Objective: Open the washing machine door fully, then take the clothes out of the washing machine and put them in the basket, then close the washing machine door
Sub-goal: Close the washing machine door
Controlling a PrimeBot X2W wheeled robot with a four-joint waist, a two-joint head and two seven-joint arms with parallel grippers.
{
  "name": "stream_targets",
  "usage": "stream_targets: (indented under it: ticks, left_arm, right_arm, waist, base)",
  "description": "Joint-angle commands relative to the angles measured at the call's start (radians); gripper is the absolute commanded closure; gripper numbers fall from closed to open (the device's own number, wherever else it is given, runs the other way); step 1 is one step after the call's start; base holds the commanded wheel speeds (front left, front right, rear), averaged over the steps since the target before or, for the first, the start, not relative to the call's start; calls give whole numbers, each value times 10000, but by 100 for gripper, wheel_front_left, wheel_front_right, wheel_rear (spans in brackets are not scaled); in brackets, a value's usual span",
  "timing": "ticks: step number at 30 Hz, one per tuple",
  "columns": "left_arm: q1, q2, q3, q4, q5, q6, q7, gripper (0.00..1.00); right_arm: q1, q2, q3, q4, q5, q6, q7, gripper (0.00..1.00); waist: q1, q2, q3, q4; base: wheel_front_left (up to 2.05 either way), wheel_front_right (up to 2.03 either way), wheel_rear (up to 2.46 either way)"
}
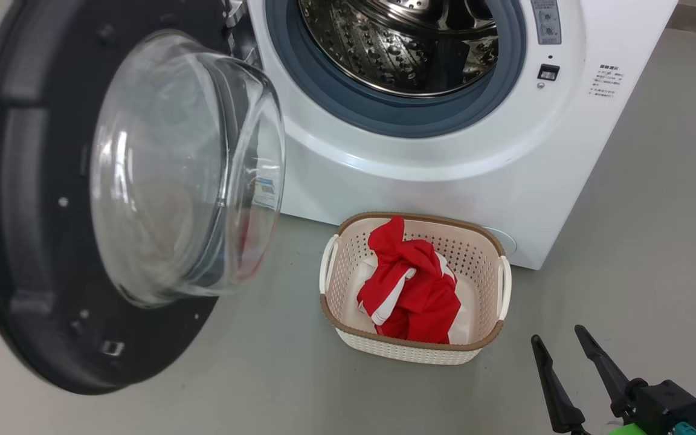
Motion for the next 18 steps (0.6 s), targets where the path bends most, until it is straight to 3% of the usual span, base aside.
stream_targets:
  ticks: [1,18]
  left_arm:
    - [-131,401,210,-503,-125,-73,137,100]
    - [-30,-190,-1662,-3165,-114,-73,-556,100]
  right_arm:
    - [-73,-55,238,-218,15,75,-67,0]
    - [30,23,354,-190,80,75,-67,0]
  waist:
    - [0,-1,-8,-12]
    - [0,-1,-168,-557]
  base:
    - [0,0,0]
    - [0,0,0]
